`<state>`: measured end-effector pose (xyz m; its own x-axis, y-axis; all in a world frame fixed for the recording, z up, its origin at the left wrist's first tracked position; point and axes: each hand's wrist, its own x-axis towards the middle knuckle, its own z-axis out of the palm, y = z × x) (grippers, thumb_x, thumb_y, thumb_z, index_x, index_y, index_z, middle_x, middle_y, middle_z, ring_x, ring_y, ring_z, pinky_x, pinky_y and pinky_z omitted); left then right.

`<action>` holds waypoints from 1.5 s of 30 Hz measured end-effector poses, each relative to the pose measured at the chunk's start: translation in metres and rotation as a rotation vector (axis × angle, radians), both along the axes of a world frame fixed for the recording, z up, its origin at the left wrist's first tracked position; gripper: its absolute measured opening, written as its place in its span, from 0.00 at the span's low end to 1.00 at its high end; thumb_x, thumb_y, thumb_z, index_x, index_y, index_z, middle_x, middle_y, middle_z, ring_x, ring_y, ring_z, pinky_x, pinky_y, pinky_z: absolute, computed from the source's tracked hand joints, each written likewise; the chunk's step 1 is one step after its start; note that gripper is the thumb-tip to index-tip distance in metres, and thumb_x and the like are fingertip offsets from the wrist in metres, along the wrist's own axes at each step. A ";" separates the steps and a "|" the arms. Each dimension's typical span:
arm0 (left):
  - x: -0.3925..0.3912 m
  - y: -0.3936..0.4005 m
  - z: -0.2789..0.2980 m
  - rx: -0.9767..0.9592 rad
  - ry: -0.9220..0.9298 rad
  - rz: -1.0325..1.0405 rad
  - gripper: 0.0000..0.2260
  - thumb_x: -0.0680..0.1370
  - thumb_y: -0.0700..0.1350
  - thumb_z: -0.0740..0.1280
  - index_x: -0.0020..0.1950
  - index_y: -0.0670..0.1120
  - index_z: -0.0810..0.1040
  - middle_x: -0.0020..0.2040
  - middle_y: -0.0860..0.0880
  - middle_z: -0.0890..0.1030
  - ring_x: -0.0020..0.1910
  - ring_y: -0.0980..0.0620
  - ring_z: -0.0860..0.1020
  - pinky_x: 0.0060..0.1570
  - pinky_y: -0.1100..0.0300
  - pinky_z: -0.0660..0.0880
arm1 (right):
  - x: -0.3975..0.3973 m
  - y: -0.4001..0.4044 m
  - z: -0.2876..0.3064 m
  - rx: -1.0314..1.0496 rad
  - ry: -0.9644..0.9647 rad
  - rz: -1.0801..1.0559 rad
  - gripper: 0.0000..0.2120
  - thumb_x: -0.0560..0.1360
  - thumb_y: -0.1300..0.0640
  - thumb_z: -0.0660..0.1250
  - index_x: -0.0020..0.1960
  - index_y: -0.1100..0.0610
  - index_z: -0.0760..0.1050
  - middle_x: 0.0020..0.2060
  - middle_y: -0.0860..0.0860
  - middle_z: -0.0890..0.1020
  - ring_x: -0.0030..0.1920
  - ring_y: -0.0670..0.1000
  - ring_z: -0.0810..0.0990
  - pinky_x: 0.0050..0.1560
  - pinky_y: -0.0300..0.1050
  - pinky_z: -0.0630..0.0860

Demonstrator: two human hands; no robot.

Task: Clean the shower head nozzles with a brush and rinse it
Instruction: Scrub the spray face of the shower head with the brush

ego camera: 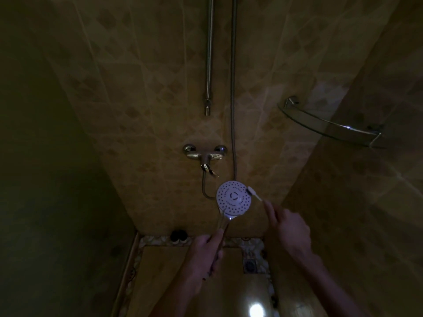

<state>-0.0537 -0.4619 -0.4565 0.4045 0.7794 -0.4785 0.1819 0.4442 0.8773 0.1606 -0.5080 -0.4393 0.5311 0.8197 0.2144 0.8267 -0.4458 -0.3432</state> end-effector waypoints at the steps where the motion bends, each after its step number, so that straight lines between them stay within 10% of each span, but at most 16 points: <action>1: 0.001 0.000 0.001 -0.007 0.000 0.003 0.18 0.78 0.57 0.63 0.38 0.44 0.77 0.24 0.50 0.73 0.18 0.54 0.66 0.21 0.65 0.60 | -0.005 -0.003 -0.003 0.005 -0.003 0.016 0.30 0.77 0.33 0.42 0.48 0.47 0.78 0.28 0.44 0.75 0.33 0.47 0.78 0.32 0.44 0.73; 45: 0.015 0.025 -0.023 -0.050 -0.024 -0.008 0.19 0.77 0.58 0.64 0.32 0.46 0.77 0.23 0.49 0.73 0.16 0.52 0.66 0.18 0.66 0.62 | -0.021 0.000 -0.010 -0.021 -0.065 -0.005 0.29 0.76 0.33 0.41 0.49 0.44 0.77 0.30 0.46 0.80 0.33 0.46 0.81 0.30 0.41 0.72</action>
<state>-0.0382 -0.4370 -0.4794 0.4226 0.7514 -0.5068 0.1649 0.4861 0.8582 0.1398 -0.5076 -0.4488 0.5207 0.8218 0.2313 0.8447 -0.4566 -0.2794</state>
